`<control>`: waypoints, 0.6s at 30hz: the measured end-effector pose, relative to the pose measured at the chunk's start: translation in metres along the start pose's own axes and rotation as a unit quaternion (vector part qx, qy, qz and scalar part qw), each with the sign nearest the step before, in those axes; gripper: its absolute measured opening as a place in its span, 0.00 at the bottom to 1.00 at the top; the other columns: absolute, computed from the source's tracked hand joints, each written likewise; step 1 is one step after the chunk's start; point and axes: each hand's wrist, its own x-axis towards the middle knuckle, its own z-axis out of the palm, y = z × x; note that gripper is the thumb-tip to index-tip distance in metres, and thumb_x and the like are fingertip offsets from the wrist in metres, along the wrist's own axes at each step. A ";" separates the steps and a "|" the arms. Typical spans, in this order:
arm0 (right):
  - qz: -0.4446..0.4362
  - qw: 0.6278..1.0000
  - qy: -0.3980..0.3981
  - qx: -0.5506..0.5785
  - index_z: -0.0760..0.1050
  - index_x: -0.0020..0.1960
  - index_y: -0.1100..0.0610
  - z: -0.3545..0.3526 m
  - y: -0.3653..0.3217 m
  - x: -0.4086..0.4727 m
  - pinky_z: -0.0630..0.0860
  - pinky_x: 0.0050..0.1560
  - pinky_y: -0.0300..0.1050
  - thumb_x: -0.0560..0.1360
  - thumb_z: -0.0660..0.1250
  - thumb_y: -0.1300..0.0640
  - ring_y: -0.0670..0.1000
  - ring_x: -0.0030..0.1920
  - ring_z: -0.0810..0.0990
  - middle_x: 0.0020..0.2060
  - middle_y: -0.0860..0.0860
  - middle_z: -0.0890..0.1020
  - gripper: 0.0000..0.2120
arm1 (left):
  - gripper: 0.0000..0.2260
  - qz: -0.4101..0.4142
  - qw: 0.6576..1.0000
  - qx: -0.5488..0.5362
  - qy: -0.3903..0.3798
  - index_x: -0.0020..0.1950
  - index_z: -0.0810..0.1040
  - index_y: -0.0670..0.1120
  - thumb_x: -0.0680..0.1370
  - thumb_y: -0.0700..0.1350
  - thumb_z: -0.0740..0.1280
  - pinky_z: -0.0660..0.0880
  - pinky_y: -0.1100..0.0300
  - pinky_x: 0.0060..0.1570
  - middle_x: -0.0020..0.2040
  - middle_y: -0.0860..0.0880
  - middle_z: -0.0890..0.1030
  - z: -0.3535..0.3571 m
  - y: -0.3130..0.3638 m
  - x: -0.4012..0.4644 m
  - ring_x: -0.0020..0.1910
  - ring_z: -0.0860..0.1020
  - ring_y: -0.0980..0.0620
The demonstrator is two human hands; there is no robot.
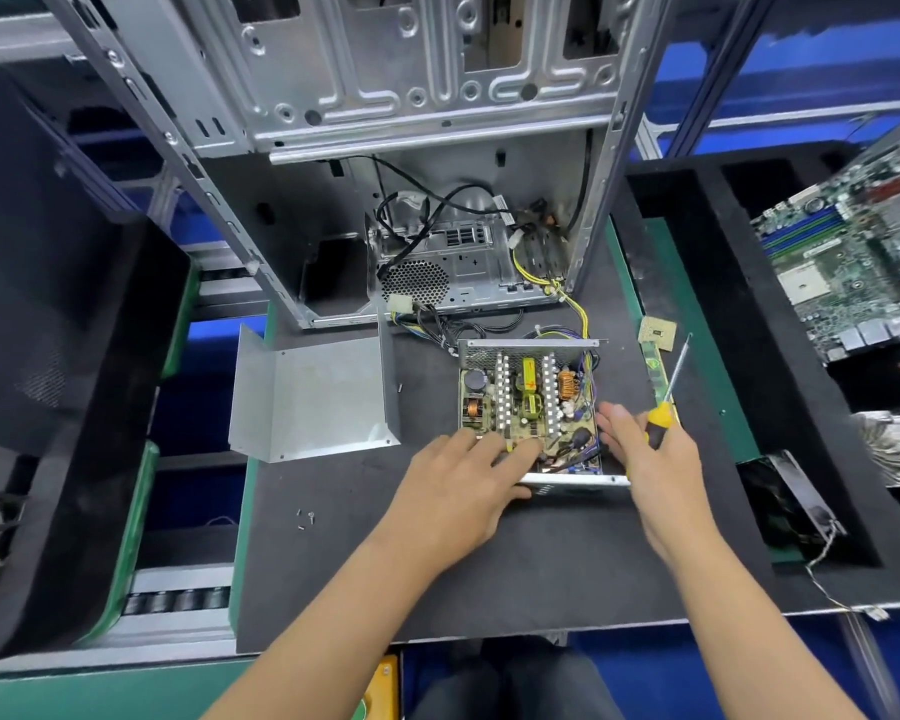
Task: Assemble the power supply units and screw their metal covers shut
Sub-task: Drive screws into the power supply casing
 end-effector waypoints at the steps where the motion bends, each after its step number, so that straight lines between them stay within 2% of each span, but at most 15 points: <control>1: -0.007 1.000 -0.002 0.003 0.73 0.51 0.67 0.003 -0.002 0.003 0.76 0.63 0.51 0.79 0.69 0.52 0.46 0.53 0.85 0.52 0.56 0.85 0.16 | 0.16 -0.007 1.000 0.003 -0.001 0.64 0.79 0.49 0.80 0.53 0.63 0.77 0.52 0.35 0.42 0.49 0.78 0.000 -0.001 0.001 0.38 0.76 0.46; 3: -0.012 1.000 -0.010 0.010 0.73 0.52 0.68 0.005 -0.008 0.009 0.76 0.63 0.49 0.79 0.68 0.52 0.46 0.53 0.85 0.51 0.54 0.86 0.17 | 0.20 -0.010 1.000 -0.006 -0.023 0.66 0.78 0.48 0.79 0.56 0.63 0.78 0.51 0.39 0.45 0.49 0.80 -0.002 -0.003 0.006 0.40 0.78 0.45; 5: -0.016 1.000 -0.022 0.014 0.74 0.51 0.66 0.003 -0.011 0.015 0.78 0.61 0.47 0.80 0.67 0.53 0.48 0.54 0.85 0.50 0.52 0.86 0.14 | 0.26 -0.008 0.998 -0.067 -0.014 0.68 0.78 0.46 0.78 0.61 0.61 0.78 0.51 0.44 0.49 0.48 0.82 -0.006 -0.009 0.009 0.44 0.80 0.44; 7: -0.020 0.999 -0.026 0.024 0.74 0.53 0.66 -0.003 -0.008 0.017 0.78 0.61 0.48 0.81 0.66 0.54 0.49 0.56 0.84 0.50 0.50 0.87 0.14 | 0.21 -0.037 0.986 -0.147 0.076 0.60 0.82 0.43 0.80 0.57 0.61 0.76 0.51 0.45 0.47 0.46 0.83 -0.017 -0.026 0.014 0.44 0.79 0.43; 8: -0.023 0.999 -0.023 0.025 0.73 0.54 0.66 -0.006 -0.006 0.018 0.77 0.63 0.50 0.81 0.65 0.53 0.50 0.56 0.84 0.51 0.50 0.86 0.14 | 0.15 -0.069 0.980 -0.144 0.117 0.54 0.83 0.42 0.81 0.52 0.63 0.75 0.50 0.45 0.45 0.45 0.82 -0.022 -0.040 0.019 0.43 0.78 0.42; 9: -0.024 0.999 -0.020 0.027 0.74 0.54 0.64 -0.008 -0.003 0.016 0.76 0.64 0.52 0.81 0.65 0.53 0.50 0.57 0.84 0.52 0.50 0.86 0.12 | 0.11 -0.109 0.982 -0.102 0.115 0.50 0.83 0.41 0.81 0.47 0.64 0.74 0.49 0.45 0.43 0.44 0.81 -0.026 -0.056 0.026 0.42 0.77 0.41; 10: -0.025 0.999 -0.021 0.030 0.76 0.53 0.61 -0.010 0.000 0.015 0.75 0.66 0.53 0.81 0.65 0.53 0.49 0.57 0.83 0.53 0.49 0.86 0.10 | 0.08 -0.142 0.988 -0.025 0.057 0.48 0.83 0.42 0.80 0.44 0.66 0.74 0.48 0.46 0.43 0.44 0.81 -0.030 -0.073 0.035 0.43 0.76 0.41; 11: -0.028 0.999 -0.019 0.028 0.77 0.52 0.57 -0.010 0.002 0.013 0.74 0.67 0.53 0.81 0.65 0.53 0.49 0.58 0.83 0.53 0.49 0.86 0.07 | 0.06 -0.158 0.984 0.073 -0.047 0.49 0.83 0.44 0.79 0.44 0.67 0.73 0.50 0.48 0.45 0.44 0.81 -0.031 -0.084 0.044 0.47 0.76 0.40; 12: -0.032 0.999 -0.019 0.033 0.79 0.50 0.53 -0.009 0.003 0.011 0.73 0.67 0.54 0.81 0.65 0.53 0.49 0.58 0.83 0.53 0.48 0.86 0.06 | 0.06 -0.164 0.960 0.160 -0.159 0.51 0.83 0.46 0.79 0.44 0.66 0.70 0.51 0.52 0.49 0.46 0.81 -0.031 -0.088 0.054 0.53 0.74 0.41; 14: -0.041 0.998 -0.018 0.040 0.81 0.45 0.45 -0.007 0.002 0.008 0.73 0.67 0.55 0.81 0.65 0.52 0.49 0.58 0.83 0.53 0.48 0.86 0.08 | 0.10 -0.151 0.911 0.256 -0.286 0.56 0.82 0.49 0.79 0.45 0.63 0.63 0.50 0.56 0.54 0.50 0.80 -0.026 -0.088 0.070 0.62 0.67 0.41; 16: -0.041 0.998 -0.025 0.031 0.82 0.47 0.44 -0.007 0.000 0.006 0.72 0.68 0.55 0.78 0.67 0.47 0.48 0.59 0.82 0.54 0.47 0.86 0.06 | 0.10 -0.138 0.891 0.292 -0.319 0.57 0.82 0.51 0.80 0.45 0.63 0.61 0.49 0.58 0.55 0.52 0.81 -0.017 -0.084 0.082 0.65 0.64 0.42; 18: -0.042 0.999 -0.029 0.016 0.82 0.53 0.49 -0.008 0.003 0.006 0.71 0.68 0.55 0.76 0.67 0.44 0.47 0.59 0.82 0.54 0.47 0.85 0.11 | 0.10 -0.136 0.887 0.300 -0.324 0.58 0.81 0.53 0.80 0.45 0.63 0.62 0.48 0.61 0.55 0.53 0.82 -0.008 -0.080 0.090 0.64 0.65 0.43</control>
